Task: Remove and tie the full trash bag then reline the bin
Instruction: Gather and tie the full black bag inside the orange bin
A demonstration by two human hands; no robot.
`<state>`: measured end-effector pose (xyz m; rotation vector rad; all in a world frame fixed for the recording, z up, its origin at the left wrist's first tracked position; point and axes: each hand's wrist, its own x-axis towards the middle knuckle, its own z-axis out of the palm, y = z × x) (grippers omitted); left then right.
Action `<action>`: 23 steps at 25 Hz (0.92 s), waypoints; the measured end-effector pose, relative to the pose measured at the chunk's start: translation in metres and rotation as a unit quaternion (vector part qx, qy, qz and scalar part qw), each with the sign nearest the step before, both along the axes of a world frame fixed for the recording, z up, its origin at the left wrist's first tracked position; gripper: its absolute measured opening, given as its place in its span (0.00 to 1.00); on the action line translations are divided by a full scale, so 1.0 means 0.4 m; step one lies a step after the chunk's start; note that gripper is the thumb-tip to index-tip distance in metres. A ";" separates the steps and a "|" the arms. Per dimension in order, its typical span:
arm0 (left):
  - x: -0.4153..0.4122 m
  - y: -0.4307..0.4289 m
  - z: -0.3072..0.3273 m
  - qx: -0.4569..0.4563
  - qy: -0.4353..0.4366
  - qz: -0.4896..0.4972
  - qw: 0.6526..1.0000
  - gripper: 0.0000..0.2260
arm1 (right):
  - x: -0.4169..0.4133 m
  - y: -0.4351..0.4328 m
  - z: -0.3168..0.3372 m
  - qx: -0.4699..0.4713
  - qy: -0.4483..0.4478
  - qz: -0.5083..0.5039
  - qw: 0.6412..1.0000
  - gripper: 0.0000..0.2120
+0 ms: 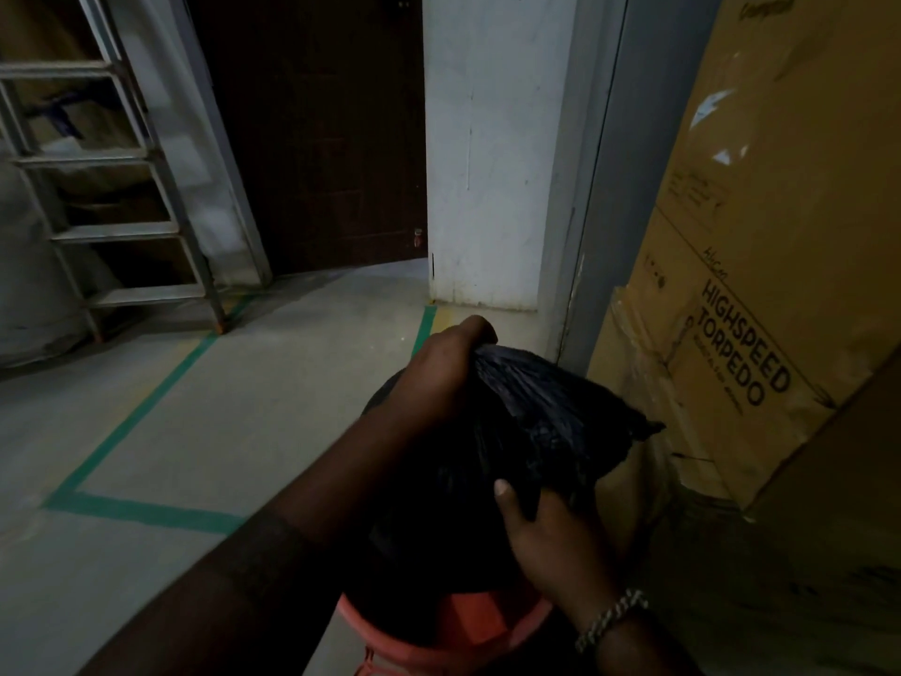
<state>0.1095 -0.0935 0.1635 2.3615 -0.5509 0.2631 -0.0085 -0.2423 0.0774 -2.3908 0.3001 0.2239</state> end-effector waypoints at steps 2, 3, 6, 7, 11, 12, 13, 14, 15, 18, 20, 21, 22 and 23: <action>0.004 -0.009 -0.006 0.022 -0.012 0.004 1.000 0.19 | -0.035 0.033 -0.019 -0.033 -0.017 -0.012 0.999 0.33; 0.010 -0.012 -0.009 0.055 -0.022 0.018 0.998 0.22 | -0.047 0.050 -0.026 -0.044 -0.041 -0.002 0.998 0.32; 0.021 -0.011 -0.009 0.177 -0.035 0.083 0.980 0.24 | -0.119 0.142 -0.029 -0.063 -0.106 0.113 0.986 0.33; 0.022 -0.006 -0.009 0.200 -0.040 0.094 0.975 0.23 | -0.141 0.167 -0.033 -0.067 -0.138 0.166 0.974 0.30; 0.011 0.013 -0.008 0.220 -0.073 0.104 0.967 0.21 | -0.173 0.174 -0.089 -0.047 -0.362 0.118 0.923 0.18; 0.009 0.020 -0.006 0.209 -0.070 0.101 0.970 0.21 | -0.147 0.171 -0.075 -0.023 -0.379 0.073 0.922 0.19; 0.009 0.028 -0.004 0.192 -0.066 0.096 0.974 0.21 | -0.134 0.163 -0.051 -0.016 -0.350 0.035 0.936 0.23; 0.007 0.035 -0.005 0.170 -0.056 0.086 0.980 0.22 | -0.132 0.161 -0.031 -0.040 -0.315 -0.001 0.948 0.31; 0.006 0.038 -0.009 0.141 -0.042 0.071 0.987 0.22 | -0.125 0.161 -0.017 -0.064 -0.279 -0.023 0.958 0.40; 0.003 0.024 -0.023 0.051 -0.024 0.040 0.998 0.23 | -0.115 0.166 -0.003 -0.074 -0.206 -0.017 0.976 0.52; 0.002 0.001 -0.028 0.037 -0.028 0.065 0.997 0.23 | -0.126 0.177 0.031 -0.077 -0.158 -0.004 0.984 0.49; 0.005 -0.007 -0.028 0.043 -0.038 0.086 0.995 0.21 | -0.136 0.185 0.039 -0.075 -0.141 0.034 0.987 0.47; 0.006 -0.013 -0.029 0.052 -0.051 0.105 0.992 0.19 | -0.148 0.189 0.035 -0.049 -0.146 0.079 0.985 0.45; 0.007 -0.015 -0.028 0.061 -0.061 0.117 0.989 0.17 | -0.156 0.191 0.024 -0.020 -0.203 0.107 0.973 0.41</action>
